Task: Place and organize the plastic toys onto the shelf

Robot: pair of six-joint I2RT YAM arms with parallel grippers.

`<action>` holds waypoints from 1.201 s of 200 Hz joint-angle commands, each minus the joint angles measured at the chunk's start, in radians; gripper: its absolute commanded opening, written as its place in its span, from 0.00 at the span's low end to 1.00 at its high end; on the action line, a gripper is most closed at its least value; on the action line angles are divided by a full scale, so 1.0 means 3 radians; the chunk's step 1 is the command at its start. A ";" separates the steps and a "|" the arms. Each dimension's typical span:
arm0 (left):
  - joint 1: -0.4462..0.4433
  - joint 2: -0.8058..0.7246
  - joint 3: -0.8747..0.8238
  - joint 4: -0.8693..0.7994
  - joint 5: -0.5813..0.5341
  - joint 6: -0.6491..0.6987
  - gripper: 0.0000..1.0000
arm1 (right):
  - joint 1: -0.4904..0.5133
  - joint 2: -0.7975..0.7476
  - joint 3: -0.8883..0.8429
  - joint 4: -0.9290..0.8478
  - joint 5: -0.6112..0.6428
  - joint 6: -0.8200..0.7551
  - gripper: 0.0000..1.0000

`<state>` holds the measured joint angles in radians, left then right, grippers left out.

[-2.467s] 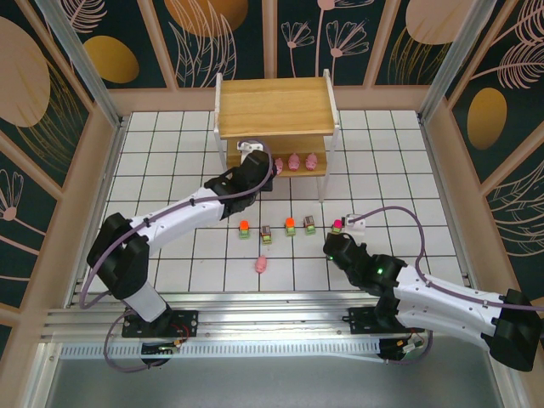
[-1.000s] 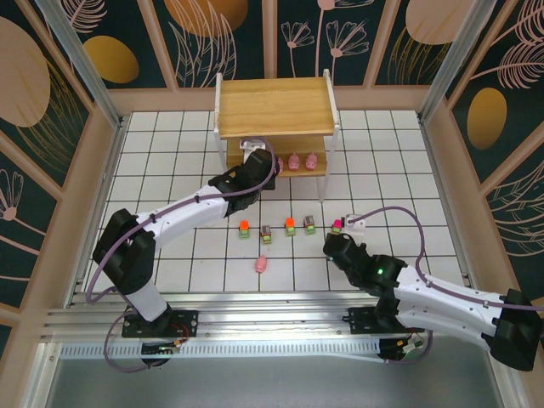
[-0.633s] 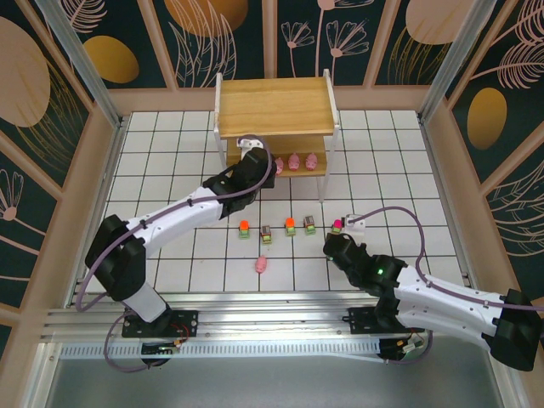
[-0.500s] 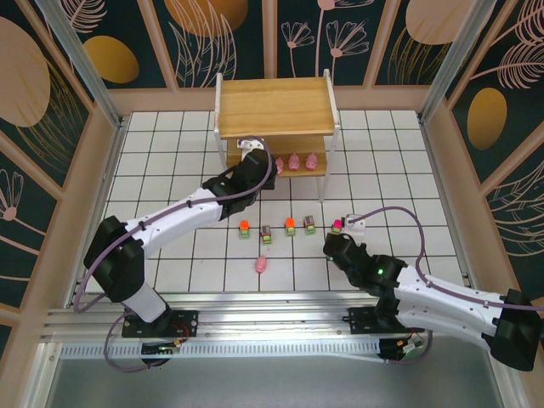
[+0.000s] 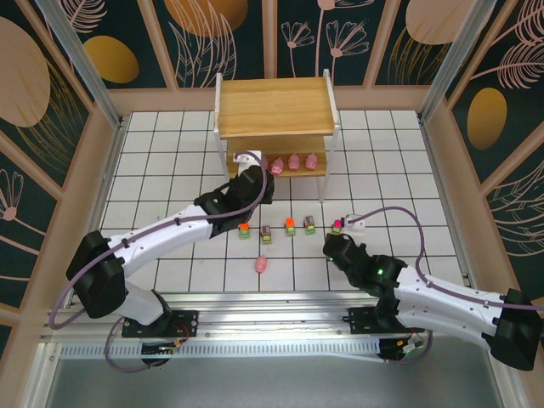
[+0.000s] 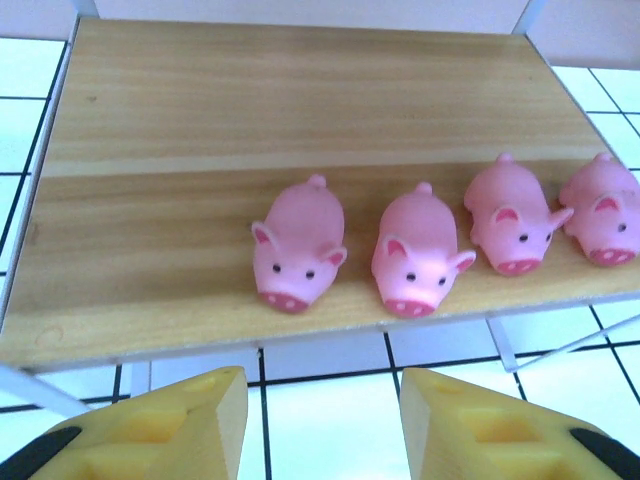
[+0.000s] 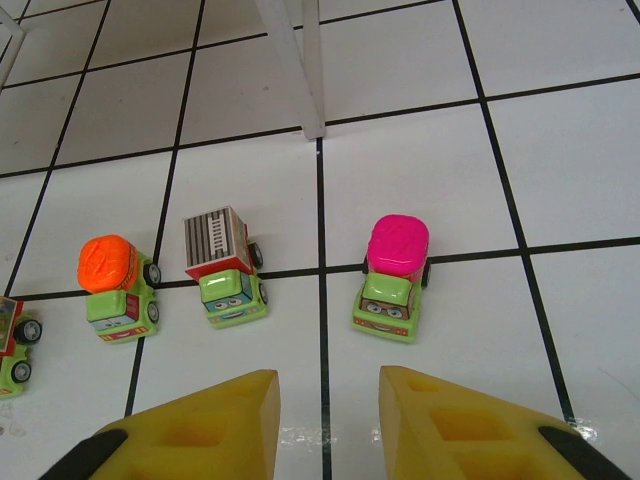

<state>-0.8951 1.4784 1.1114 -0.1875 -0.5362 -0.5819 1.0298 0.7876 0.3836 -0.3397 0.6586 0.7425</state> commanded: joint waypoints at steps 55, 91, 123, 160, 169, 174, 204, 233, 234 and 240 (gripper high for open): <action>-0.0458 -0.0338 -0.0567 -0.0062 -0.0275 -0.0245 0.47 | 0.0038 -0.0034 -0.0051 0.0032 0.0121 0.0035 0.37; -0.0716 -0.0415 -0.0815 -0.0235 -0.0414 -0.0405 0.53 | 0.0038 -0.0028 -0.0047 0.0045 0.0106 0.0015 0.40; -0.0913 -0.0573 -0.1103 -0.0244 -0.0417 -0.0644 0.55 | 0.0036 -0.0015 -0.0051 0.0058 0.0094 0.0005 0.43; -0.1166 -0.0499 -0.1239 -0.0265 -0.0391 -0.0901 0.58 | 0.0037 0.0013 -0.0045 0.0074 0.0077 -0.0015 0.58; -0.1226 -0.0449 -0.1240 -0.0284 -0.0391 -0.0953 0.58 | 0.0036 0.0022 -0.0044 0.0079 0.0070 -0.0017 0.61; -0.1255 -0.0418 -0.1238 -0.0290 -0.0389 -0.0984 0.59 | 0.0035 0.0023 -0.0042 0.0079 0.0066 -0.0017 0.62; -0.1381 -0.0291 -0.1262 -0.0301 -0.0356 -0.1128 0.59 | 0.0037 0.0039 -0.0041 0.0084 0.0063 -0.0022 0.69; -0.1419 -0.0255 -0.1350 -0.0273 -0.0286 -0.1273 0.59 | 0.0037 0.0060 -0.0028 0.0079 0.0069 -0.0017 0.73; -0.1421 -0.0255 -0.1354 -0.0271 -0.0282 -0.1277 0.59 | 0.0036 0.0062 -0.0030 0.0079 0.0067 -0.0016 0.74; -0.1432 -0.0249 -0.1371 -0.0265 -0.0271 -0.1299 0.60 | 0.0036 0.0067 -0.0026 0.0074 0.0070 -0.0016 0.74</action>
<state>-1.3144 1.3933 0.7254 -0.2508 -0.6281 -0.9104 1.0344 0.8001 0.3836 -0.3302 0.6540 0.7315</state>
